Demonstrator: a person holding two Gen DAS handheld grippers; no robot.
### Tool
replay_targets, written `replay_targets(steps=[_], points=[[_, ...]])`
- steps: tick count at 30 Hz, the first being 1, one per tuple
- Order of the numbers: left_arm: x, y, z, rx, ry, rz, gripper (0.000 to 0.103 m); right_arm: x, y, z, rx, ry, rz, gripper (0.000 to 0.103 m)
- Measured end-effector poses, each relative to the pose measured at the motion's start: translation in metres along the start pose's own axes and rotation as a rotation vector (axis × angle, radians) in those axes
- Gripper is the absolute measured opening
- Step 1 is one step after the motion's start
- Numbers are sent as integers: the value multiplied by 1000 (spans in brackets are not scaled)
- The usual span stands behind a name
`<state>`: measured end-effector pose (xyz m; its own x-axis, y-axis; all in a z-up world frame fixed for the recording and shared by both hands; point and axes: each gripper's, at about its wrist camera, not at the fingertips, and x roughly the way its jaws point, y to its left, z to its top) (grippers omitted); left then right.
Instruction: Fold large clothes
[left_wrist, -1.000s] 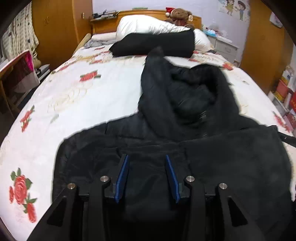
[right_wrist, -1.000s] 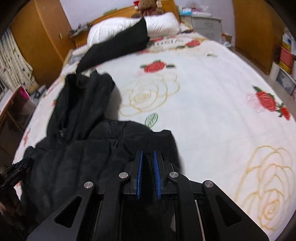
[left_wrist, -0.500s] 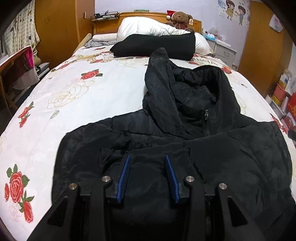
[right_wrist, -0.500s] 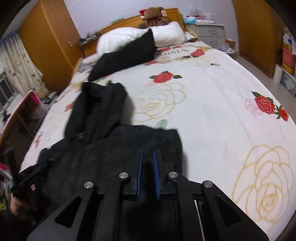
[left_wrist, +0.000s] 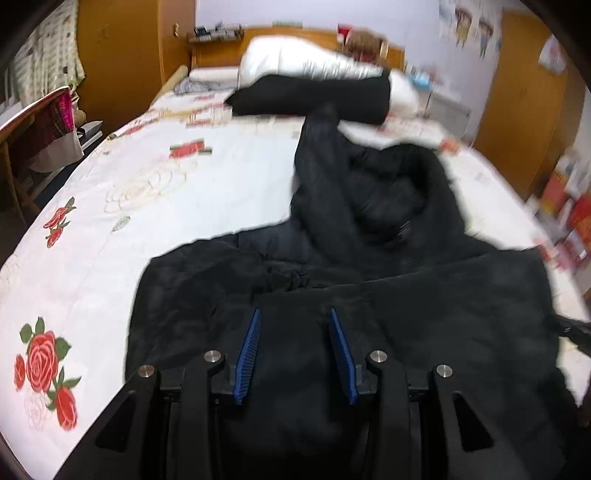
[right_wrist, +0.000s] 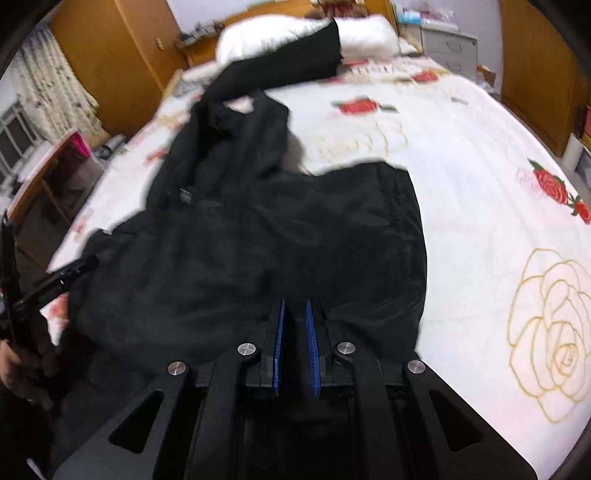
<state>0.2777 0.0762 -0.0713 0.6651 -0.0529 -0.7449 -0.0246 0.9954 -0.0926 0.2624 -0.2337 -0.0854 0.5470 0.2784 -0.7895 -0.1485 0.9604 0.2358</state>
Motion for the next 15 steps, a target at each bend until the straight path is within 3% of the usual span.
replay_targets(steps=[3, 5, 9, 15], points=[[-30, 2, -14, -8, -51, -43, 41, -22, 17, -3, -37, -45, 39, 12], [-26, 3, -24, -3, -20, -48, 41, -20, 26, -8, -60, -28, 55, 12], [10, 14, -42, -28, 91, -5, 41, 25, 30, -17, -79, 88, 11, 12], [12, 19, -42, -49, 105, 1, 41, 31, 31, -19, -61, 93, -5, 12]])
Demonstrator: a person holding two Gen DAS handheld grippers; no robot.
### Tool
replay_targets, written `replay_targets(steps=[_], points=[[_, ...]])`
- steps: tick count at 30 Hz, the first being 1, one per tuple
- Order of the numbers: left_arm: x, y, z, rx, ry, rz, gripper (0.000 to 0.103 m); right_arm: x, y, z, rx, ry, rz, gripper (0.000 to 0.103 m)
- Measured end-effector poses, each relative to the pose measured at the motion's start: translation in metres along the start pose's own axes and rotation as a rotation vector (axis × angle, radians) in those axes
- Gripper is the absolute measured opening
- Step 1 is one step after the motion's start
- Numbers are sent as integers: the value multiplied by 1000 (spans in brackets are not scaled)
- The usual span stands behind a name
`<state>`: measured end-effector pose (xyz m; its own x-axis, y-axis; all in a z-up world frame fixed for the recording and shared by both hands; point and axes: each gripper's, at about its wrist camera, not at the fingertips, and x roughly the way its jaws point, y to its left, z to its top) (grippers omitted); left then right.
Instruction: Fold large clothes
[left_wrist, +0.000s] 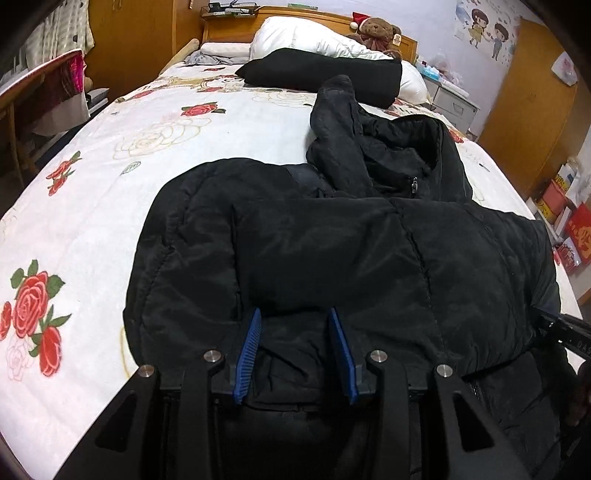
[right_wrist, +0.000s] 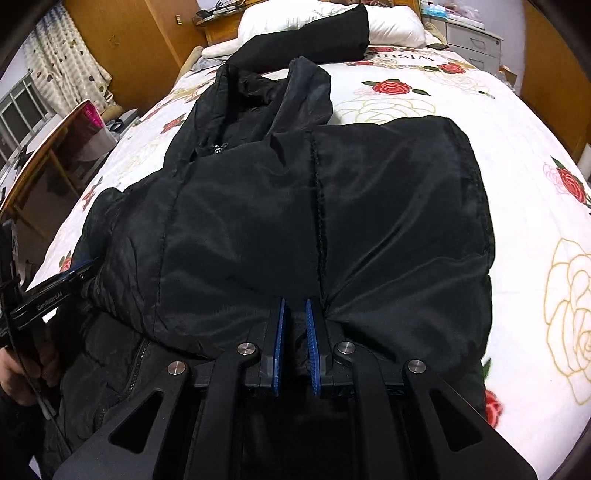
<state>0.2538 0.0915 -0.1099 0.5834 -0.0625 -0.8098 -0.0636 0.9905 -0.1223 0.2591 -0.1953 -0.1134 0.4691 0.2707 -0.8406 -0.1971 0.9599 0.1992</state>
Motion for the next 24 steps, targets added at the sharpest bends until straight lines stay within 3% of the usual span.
replay_targets(steps=[8, 14, 16, 18, 24], points=[[-77, 1, -12, -3, -57, -18, 41, -66, 9, -13, 11, -52, -17, 12], [-140, 4, -34, -19, -93, -25, 41, -128, 34, -38, -1, -126, 2, 18], [-157, 3, -38, -20, -103, -32, 42, -140, 39, -41, -3, -144, 12, 25], [-169, 0, -40, -13, -113, -35, 44, -153, 43, -44, 6, -165, 23, 35], [-185, -14, -25, -1, -138, -54, 49, -167, 48, -29, 11, -195, 34, 35]])
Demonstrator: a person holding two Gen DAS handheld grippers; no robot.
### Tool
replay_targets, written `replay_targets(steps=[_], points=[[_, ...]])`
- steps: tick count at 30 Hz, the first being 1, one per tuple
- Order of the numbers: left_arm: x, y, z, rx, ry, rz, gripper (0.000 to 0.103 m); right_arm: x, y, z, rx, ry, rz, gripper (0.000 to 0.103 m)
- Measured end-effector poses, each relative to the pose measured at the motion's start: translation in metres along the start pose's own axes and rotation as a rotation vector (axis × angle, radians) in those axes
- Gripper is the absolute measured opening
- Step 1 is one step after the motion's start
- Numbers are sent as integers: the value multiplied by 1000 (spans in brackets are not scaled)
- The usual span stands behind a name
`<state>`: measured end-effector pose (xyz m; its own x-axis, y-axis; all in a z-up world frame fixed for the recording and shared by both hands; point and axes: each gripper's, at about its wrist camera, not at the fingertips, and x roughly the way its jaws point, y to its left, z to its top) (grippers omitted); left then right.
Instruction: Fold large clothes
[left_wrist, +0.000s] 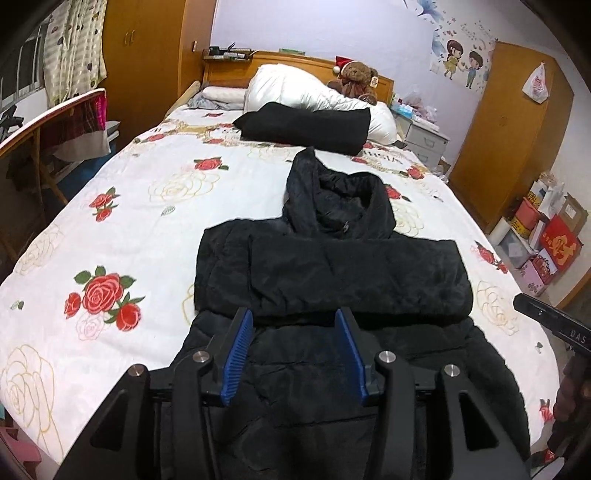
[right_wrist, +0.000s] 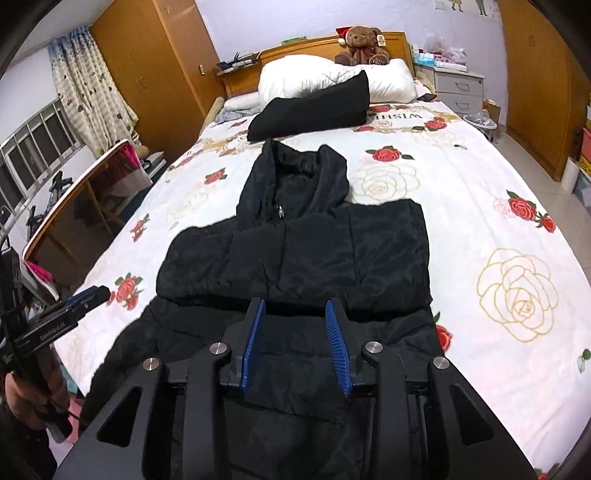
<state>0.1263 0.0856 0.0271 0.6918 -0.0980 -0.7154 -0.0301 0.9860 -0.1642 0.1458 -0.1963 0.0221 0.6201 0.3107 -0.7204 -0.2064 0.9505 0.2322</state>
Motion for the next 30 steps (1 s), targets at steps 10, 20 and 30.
replay_targets(steps=[10, 20, 30], points=[[31, -18, 46, 30, -3, -25, 50, 20, 2, 50, -13, -2, 14, 35], [107, -22, 130, 73, -6, -16, 50, 89, -9, 122, -12, 36, 15, 35], [238, -22, 189, 71, 65, -5, 54, 197, -52, 180, 48, 101, 12, 35]])
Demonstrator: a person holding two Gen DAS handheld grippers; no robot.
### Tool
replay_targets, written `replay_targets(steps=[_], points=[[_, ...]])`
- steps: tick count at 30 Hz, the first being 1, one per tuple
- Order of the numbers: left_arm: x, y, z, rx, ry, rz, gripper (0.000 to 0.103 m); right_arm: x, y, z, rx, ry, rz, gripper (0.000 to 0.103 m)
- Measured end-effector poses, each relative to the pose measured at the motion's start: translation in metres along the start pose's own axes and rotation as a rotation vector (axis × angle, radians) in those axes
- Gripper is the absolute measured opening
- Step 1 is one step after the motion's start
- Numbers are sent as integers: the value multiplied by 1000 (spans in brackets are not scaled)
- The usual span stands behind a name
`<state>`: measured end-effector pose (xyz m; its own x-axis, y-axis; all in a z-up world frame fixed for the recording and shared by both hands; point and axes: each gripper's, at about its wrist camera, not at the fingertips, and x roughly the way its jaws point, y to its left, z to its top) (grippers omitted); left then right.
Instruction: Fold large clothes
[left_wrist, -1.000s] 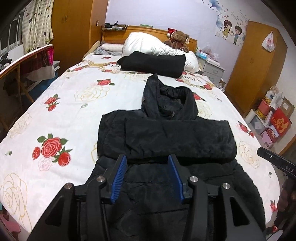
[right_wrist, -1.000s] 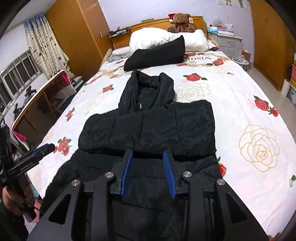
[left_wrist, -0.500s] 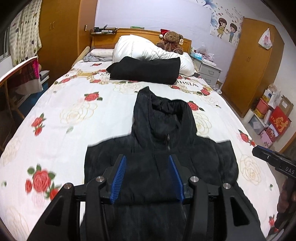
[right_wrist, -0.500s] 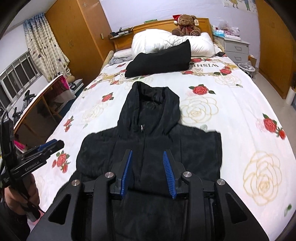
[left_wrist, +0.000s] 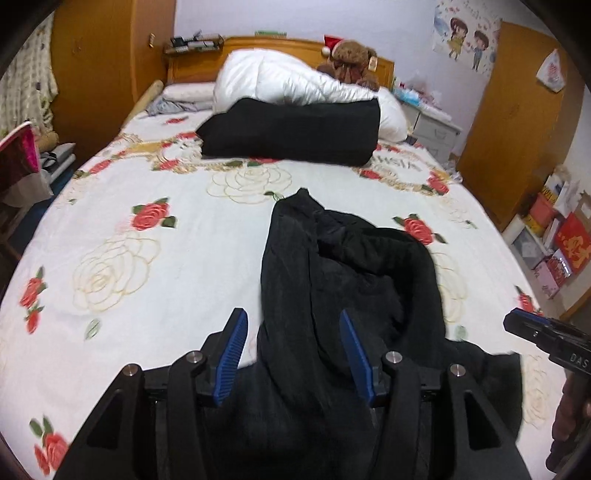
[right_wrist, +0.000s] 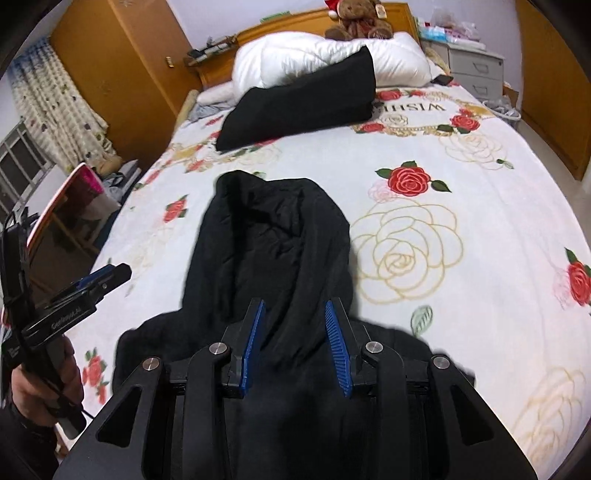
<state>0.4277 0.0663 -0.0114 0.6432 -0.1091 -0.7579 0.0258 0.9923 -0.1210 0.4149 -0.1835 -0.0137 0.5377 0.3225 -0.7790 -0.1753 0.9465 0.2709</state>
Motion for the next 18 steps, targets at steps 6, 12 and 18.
replay_targets(steps=[6, 12, 18], points=[[77, 2, 20, -2, 68, 39, 54, 63, -28, 30, 43, 46, 6, 35], [122, 3, 36, -24, 88, 28, 54, 118, -47, 56, 91, 102, 18, 35], [136, -3, 35, -11, 93, -2, 7, 132, -37, 58, 58, 121, 42, 10]])
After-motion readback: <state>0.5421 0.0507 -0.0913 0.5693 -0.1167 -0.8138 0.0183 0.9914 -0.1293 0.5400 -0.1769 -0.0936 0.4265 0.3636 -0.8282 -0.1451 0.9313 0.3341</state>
